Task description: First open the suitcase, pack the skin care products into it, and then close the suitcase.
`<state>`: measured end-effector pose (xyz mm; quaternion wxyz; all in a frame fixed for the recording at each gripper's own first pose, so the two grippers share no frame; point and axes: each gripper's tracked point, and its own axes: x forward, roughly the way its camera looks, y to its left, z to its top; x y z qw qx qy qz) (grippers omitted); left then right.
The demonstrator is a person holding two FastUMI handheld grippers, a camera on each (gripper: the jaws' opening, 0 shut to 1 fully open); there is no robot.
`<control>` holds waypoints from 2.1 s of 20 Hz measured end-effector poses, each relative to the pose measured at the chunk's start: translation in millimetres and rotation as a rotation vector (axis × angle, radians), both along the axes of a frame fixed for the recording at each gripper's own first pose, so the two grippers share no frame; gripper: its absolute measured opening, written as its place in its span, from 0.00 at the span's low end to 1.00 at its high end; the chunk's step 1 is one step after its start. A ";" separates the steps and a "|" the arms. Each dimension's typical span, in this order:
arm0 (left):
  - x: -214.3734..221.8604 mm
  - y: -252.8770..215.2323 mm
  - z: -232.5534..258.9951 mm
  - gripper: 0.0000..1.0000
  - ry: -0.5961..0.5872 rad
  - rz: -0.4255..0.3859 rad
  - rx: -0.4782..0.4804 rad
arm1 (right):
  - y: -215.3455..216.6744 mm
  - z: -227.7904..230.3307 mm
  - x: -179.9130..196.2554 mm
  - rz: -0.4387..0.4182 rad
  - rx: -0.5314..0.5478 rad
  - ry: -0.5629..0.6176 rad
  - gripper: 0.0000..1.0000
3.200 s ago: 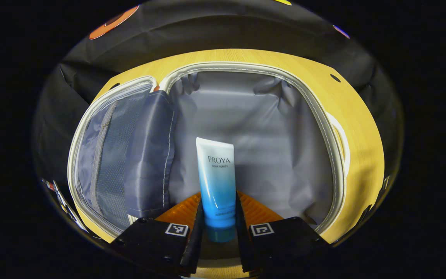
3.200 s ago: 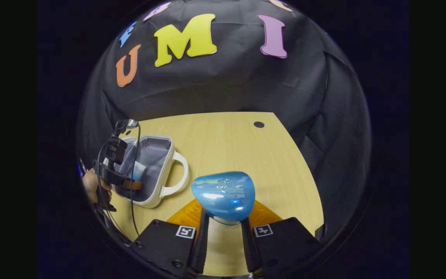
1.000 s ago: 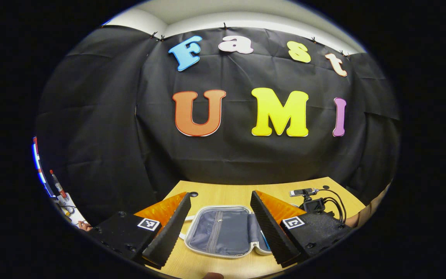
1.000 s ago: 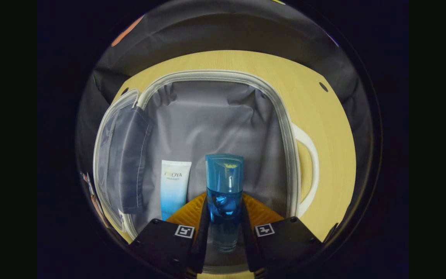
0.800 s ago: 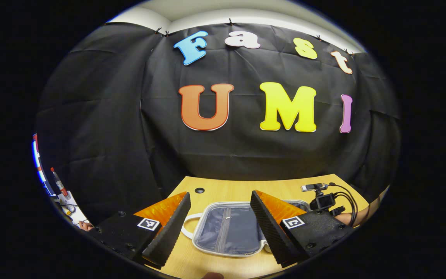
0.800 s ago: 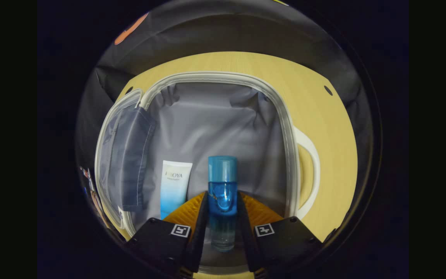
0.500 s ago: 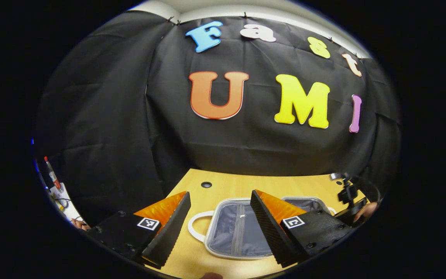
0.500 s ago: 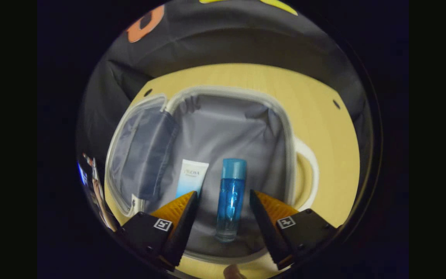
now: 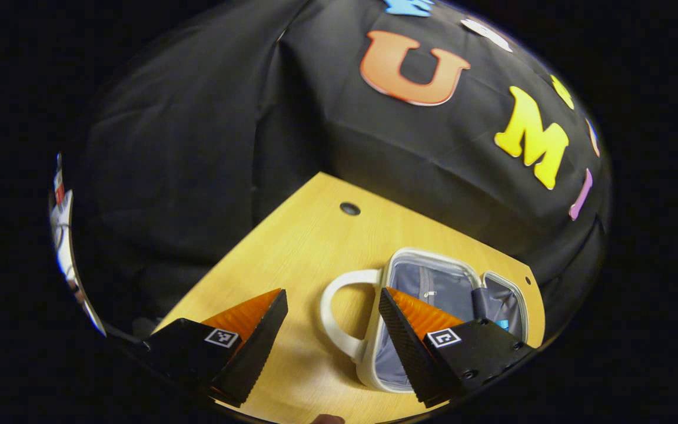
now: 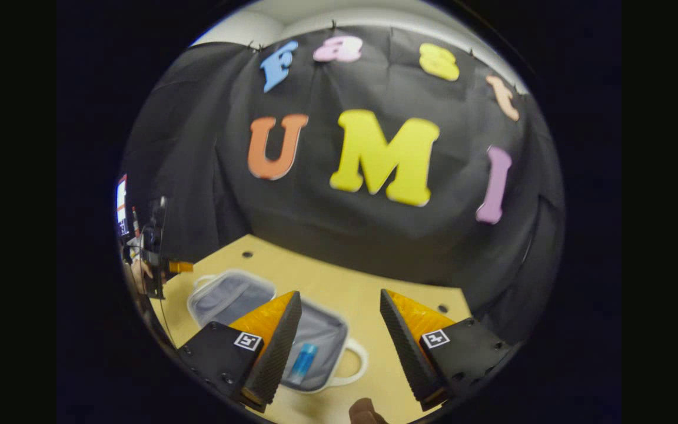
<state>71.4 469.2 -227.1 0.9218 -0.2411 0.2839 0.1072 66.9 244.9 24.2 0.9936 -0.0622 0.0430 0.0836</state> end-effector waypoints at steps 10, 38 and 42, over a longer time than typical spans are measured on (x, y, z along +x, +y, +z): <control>23.1 -31.8 -37.7 0.68 -0.004 0.048 -0.437 | -47.2 17.4 -59.0 -0.059 0.035 -0.108 0.80; 13.4 -187.7 210.9 0.03 -0.213 -0.108 0.100 | -165.6 54.1 -77.1 0.097 0.102 -0.157 0.80; 13.0 -248.2 224.3 0.03 -0.245 -0.173 0.055 | -177.9 43.0 -79.9 0.105 0.120 -0.133 0.80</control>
